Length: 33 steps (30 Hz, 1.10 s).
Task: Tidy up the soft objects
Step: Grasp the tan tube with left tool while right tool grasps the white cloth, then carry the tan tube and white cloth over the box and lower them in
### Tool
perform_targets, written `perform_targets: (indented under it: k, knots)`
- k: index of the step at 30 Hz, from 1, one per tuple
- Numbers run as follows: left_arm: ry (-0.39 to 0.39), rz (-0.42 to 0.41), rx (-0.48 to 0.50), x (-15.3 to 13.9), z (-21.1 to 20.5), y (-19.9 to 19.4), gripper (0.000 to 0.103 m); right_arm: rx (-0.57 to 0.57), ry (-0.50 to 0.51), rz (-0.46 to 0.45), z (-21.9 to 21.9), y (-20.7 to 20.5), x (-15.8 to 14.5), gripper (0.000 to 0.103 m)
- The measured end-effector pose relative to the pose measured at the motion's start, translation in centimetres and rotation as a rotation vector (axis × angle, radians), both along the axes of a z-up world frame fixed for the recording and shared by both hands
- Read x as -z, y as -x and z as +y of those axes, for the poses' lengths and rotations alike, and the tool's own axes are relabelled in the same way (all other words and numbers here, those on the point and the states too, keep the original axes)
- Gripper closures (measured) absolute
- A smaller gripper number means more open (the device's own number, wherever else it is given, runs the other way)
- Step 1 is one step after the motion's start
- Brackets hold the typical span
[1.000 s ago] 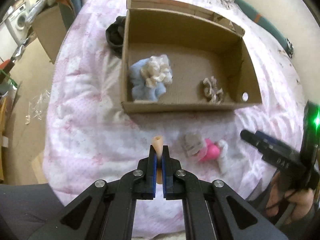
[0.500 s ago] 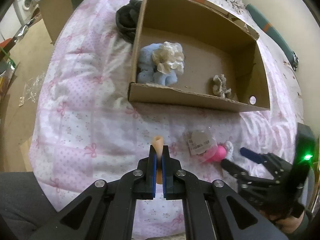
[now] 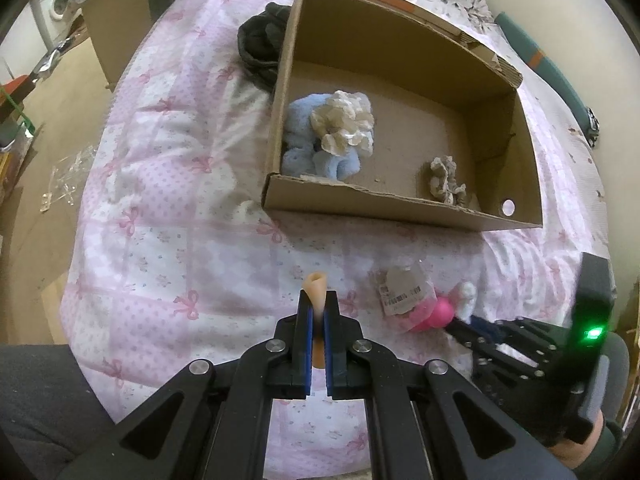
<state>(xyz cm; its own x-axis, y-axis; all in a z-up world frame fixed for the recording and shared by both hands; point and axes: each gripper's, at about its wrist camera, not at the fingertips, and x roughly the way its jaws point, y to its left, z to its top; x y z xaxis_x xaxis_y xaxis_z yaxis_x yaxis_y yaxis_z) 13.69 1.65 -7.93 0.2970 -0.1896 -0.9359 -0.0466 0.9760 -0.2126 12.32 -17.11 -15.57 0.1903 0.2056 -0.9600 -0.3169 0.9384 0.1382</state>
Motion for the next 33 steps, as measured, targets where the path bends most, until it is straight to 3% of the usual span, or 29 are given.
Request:
perform_targets:
  k: [12, 26, 33]
  knots:
    - [-0.069, -0.001, -0.004, 0.7, 0.2, 0.1, 0.099, 0.067, -0.164, -0.178, -2.1, 0.7, -5.7, 0.093]
    - [-0.130, 0.003, -0.007, 1.6, 0.1, 0.1, 0.098, 0.054, -0.207, -0.162, -1.8, 0.8, -5.8, 0.093]
    - [-0.166, -0.078, 0.029, -0.1, -0.7, 0.4, 0.098, 0.066, -0.256, -0.172, -2.0, 0.6, -6.5, 0.093]
